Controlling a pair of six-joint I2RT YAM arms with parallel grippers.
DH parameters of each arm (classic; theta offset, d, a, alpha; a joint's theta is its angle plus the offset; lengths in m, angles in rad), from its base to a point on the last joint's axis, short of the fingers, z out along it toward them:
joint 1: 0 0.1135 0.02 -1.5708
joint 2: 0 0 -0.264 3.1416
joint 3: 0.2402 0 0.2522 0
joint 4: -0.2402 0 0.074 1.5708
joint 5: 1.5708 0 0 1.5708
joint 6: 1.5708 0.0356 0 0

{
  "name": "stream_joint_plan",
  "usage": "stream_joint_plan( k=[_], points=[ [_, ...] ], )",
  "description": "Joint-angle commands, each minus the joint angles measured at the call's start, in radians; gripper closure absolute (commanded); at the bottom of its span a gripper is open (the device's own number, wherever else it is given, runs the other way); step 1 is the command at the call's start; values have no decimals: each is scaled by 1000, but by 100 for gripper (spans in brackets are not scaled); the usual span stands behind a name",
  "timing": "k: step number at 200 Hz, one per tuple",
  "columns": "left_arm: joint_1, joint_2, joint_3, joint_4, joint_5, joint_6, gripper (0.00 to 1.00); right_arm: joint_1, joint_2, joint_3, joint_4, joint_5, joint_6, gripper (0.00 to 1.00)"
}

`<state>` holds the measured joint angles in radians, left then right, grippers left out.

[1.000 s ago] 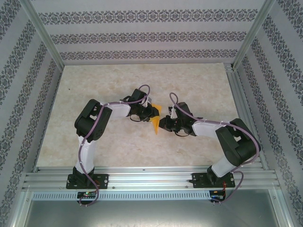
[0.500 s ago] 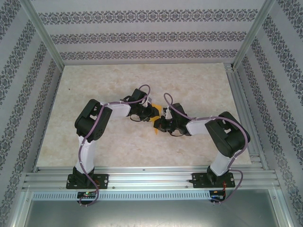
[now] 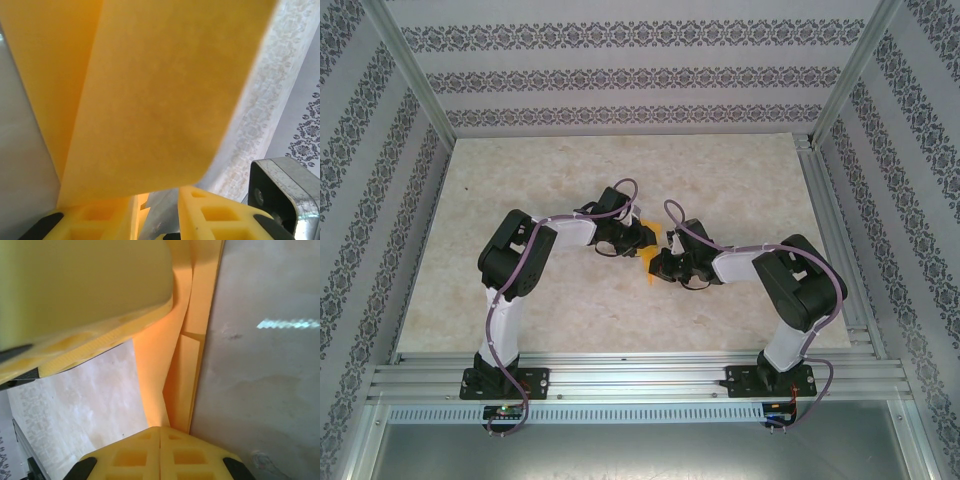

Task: Fold a paper plane with a square sheet of paper (pick it up from the middle)
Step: Fold the wing for the fifth time at the center of the table.

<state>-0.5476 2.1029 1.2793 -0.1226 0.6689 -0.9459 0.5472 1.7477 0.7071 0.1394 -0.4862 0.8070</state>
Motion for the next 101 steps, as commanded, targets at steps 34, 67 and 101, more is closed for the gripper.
stream_joint_plan(
  k=[34, 67, 101],
  points=[
    [-15, 4, 28, -18, 14, 32, 66, -12, 36, -4, -91, 69, -42, 97],
    [-14, -32, 54, -44, 11, 62, 60, -13, 39, -18, -99, 83, -38, 99],
    [0, -84, 40, -27, 9, 78, 56, -13, 41, -25, -99, 91, -35, 100]
  ],
)
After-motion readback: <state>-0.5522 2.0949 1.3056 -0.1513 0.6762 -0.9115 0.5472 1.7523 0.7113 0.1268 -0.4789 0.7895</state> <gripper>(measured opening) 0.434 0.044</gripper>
